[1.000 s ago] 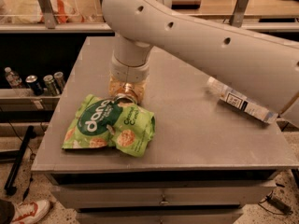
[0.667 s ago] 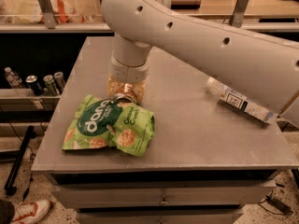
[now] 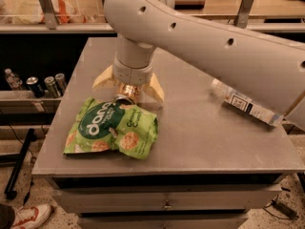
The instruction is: Move orange can near green rice chip bag
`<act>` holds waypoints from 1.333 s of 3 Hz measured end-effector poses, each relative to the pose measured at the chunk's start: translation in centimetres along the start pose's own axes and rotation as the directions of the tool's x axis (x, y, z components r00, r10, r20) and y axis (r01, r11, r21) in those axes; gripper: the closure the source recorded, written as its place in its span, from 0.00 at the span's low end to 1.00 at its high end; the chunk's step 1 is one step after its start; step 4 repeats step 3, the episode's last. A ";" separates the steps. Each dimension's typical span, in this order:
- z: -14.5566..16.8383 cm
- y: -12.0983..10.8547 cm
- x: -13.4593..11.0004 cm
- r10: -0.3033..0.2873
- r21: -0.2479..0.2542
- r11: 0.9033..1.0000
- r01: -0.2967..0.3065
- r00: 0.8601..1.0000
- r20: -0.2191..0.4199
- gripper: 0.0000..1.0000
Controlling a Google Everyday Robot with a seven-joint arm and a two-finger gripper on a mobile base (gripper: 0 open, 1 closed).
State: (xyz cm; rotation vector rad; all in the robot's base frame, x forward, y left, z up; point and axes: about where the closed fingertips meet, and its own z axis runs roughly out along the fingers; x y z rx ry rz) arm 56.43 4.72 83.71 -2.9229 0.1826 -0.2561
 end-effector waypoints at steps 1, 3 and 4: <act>-1.3 0.5 0.8 0.006 -0.013 1.000 -0.007 0.999 -0.038 0.00; -4.0 1.0 2.2 0.023 -0.028 0.999 -0.026 0.994 -0.105 0.00; -4.0 1.0 2.2 0.023 -0.028 0.999 -0.026 0.994 -0.105 0.00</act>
Offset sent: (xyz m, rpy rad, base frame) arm 0.0163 -0.0259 0.0532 -0.0449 -0.1261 -0.0603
